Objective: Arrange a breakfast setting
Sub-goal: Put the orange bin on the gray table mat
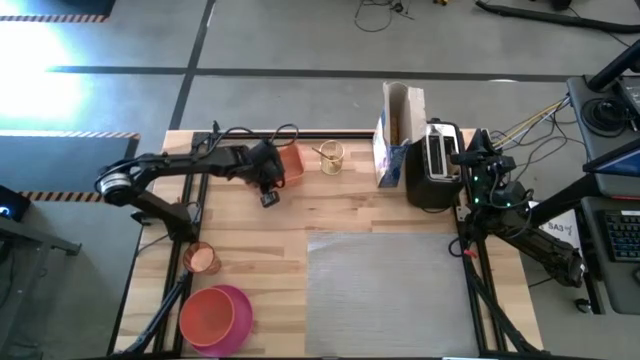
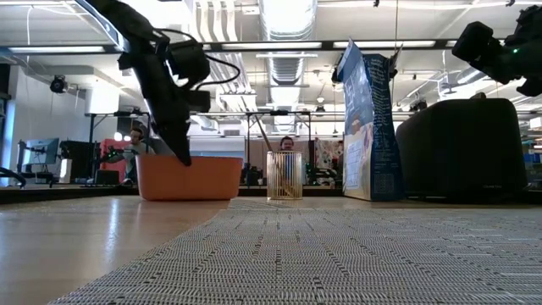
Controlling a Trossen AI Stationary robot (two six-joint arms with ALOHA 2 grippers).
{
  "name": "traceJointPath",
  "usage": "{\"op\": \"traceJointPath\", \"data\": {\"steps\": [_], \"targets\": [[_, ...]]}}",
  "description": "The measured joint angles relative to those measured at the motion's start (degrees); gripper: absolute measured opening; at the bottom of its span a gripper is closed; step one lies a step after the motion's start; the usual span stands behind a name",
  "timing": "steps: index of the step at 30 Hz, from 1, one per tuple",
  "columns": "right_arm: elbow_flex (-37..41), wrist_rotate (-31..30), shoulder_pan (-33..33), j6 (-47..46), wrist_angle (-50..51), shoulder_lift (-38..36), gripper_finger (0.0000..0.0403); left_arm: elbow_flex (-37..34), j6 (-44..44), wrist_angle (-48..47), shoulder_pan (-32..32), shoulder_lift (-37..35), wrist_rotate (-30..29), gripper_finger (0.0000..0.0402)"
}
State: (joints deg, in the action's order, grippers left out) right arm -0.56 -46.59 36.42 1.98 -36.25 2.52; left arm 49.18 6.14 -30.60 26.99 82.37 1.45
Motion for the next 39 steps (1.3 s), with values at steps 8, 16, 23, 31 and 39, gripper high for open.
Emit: {"op": "traceJointPath", "data": {"steps": [8,16,23,31,39], "targets": [[0.0,0.0,0.0,0.0,0.0,0.0,0.0091,4.1,-4.0,-5.9,-6.1,-3.5,0.0,0.0000],[0.0,0.0,0.0,0.0,0.0,0.0,0.0091,8.4,-6.3,-7.4,-15.6,-3.9,-0.8,0.0000],[0.0,0.0,0.0,0.0,0.0,0.0,0.0091,12.5,-6.7,-6.8,-23.6,-1.2,-1.0,0.0000],[0.0,0.0,0.0,0.0,0.0,0.0,0.0091,18.6,-6.7,-5.1,-31.6,6.4,-5.1,0.0000],[0.0,0.0,0.0,0.0,0.0,0.0,0.0091,27.2,-5.1,-3.4,-37.7,15.7,-8.2,0.0000]]}}
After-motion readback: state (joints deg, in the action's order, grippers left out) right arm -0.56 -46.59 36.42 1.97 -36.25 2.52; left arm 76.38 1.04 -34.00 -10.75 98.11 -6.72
